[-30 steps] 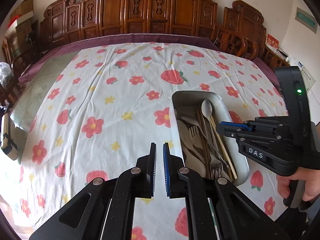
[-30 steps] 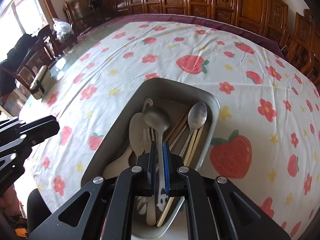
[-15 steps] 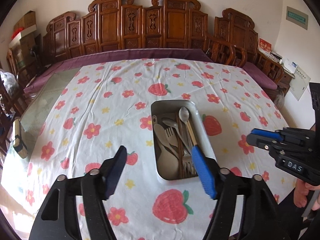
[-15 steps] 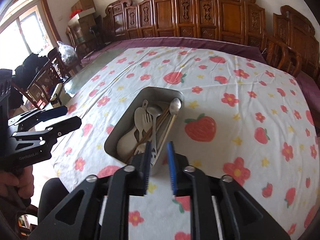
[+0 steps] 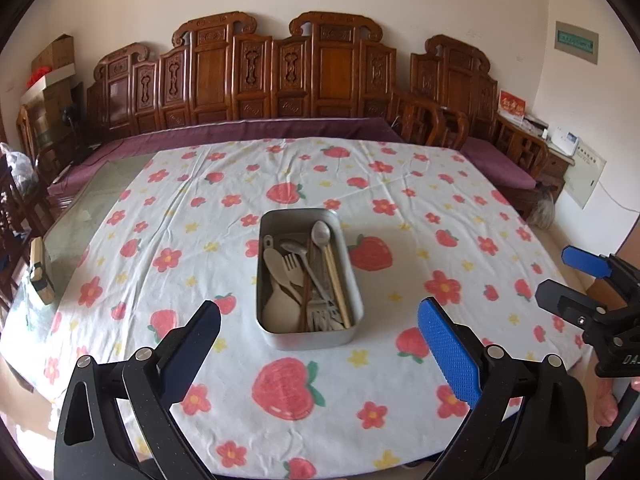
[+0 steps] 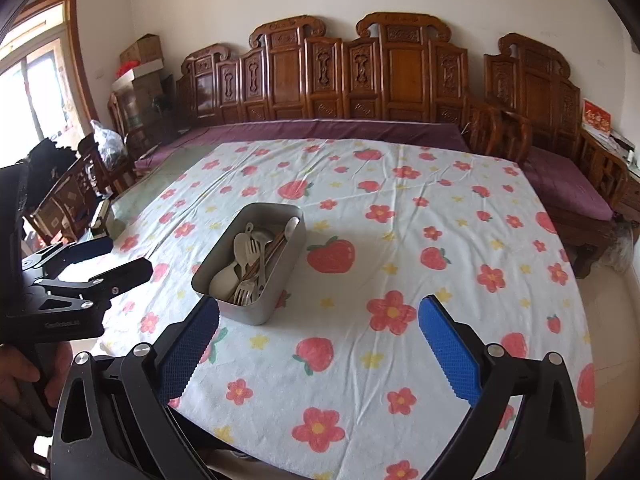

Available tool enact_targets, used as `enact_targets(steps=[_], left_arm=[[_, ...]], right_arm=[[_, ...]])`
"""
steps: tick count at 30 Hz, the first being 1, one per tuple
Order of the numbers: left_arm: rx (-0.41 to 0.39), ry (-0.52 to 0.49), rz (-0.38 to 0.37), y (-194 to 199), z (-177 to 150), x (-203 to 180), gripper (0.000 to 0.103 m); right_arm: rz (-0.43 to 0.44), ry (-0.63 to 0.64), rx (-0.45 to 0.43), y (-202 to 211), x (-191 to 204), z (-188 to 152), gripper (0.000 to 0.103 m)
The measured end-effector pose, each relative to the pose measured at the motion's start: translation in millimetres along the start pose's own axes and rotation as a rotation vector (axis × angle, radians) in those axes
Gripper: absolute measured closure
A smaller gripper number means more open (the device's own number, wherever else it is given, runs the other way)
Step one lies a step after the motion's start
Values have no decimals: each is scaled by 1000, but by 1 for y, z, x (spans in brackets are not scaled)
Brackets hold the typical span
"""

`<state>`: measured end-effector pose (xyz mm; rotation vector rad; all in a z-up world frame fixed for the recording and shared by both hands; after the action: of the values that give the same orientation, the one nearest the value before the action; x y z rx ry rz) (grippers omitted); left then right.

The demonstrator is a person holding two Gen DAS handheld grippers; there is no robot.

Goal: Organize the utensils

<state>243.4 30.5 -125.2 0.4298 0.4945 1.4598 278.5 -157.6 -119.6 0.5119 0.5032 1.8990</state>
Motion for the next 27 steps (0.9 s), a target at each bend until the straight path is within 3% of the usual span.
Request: enact_targets(steps=[12,27], left_arm=[[-108,-36,-17,78,31,-34,8],[-287,-16,26,154,73,-43,8]], right_arm=[[-50,-11,-177,86,-3,25,3],[-83,18,-374,175,13,70,3]])
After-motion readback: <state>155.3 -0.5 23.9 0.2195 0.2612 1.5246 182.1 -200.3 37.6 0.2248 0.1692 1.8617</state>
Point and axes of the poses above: each gripper's, at about its wrist camera, not at the fingertips, and y roughly against the way its jaws point, x to its left, z to its top, the point moved 7 cm from there along -y, roughly the way its jaws point, and after that the axes turned 9 degrees about -x, right-handed, at the moved point
